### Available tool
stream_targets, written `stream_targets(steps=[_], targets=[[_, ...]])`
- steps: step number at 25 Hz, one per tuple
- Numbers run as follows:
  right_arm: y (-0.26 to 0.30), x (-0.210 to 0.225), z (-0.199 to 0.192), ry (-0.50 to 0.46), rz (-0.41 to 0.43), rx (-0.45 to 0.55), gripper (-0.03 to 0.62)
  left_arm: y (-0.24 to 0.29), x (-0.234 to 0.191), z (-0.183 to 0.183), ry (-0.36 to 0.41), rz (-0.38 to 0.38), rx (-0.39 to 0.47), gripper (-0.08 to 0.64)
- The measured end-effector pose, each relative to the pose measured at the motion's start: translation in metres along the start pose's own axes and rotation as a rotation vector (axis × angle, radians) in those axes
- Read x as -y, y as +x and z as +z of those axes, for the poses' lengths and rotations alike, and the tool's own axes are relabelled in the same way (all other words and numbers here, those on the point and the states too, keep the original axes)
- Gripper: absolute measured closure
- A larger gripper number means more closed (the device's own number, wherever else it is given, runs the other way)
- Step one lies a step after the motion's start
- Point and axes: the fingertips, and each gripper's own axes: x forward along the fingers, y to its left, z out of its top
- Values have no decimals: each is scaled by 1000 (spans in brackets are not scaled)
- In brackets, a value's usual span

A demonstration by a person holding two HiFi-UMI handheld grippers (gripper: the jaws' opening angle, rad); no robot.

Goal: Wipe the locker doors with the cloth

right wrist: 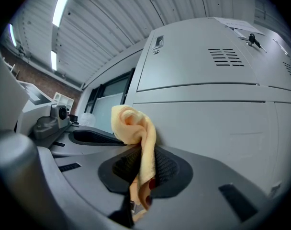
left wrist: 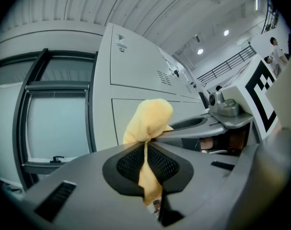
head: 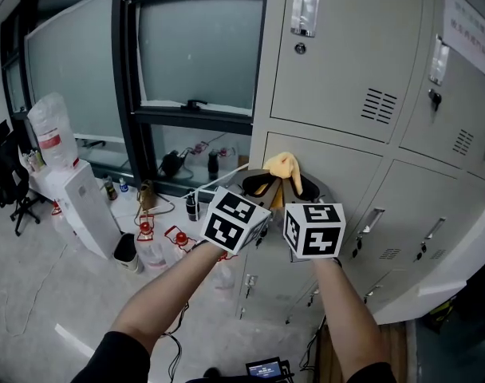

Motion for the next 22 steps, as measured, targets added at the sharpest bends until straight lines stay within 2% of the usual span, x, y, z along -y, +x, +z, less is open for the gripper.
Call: stream_targets(steps=[22], targets=[[-63, 120, -23, 16, -163, -30, 520, 82, 107, 21, 26, -167, 16, 528]])
